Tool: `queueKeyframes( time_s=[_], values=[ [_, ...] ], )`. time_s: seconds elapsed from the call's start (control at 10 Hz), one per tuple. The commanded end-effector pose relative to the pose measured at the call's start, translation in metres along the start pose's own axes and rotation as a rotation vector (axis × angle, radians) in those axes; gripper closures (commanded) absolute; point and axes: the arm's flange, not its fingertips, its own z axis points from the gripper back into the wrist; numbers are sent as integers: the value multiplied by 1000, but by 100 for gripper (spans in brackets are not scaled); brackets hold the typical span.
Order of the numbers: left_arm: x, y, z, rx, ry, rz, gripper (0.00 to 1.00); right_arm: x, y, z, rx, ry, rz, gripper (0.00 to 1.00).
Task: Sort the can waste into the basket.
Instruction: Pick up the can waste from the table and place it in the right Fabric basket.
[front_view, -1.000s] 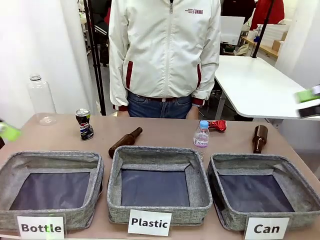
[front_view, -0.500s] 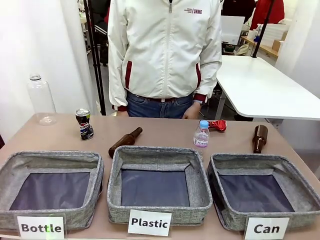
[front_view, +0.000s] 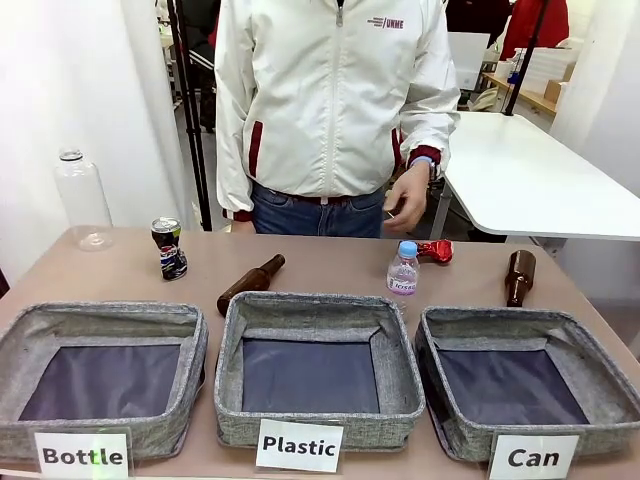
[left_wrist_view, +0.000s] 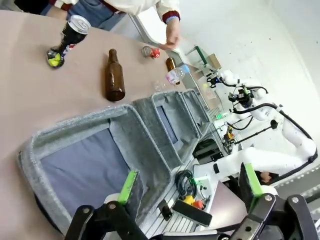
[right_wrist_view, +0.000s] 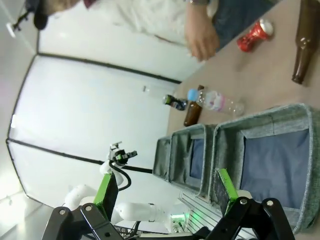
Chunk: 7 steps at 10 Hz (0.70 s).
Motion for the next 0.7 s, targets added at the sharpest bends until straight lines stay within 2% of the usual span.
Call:
queueKeyframes(
  time_s=[0.0, 0.5, 0.6],
  values=[
    [-4, -1, 6, -9, 19, -32, 0, 1, 4, 5, 21, -10, 30, 0],
    [-5, -2, 3, 1, 12, -8, 0, 1, 4, 5, 21, -10, 30, 0],
    [-4, -3, 4, 26, 52, -55, 0, 1, 4, 5, 21, -10, 30, 0]
  ],
)
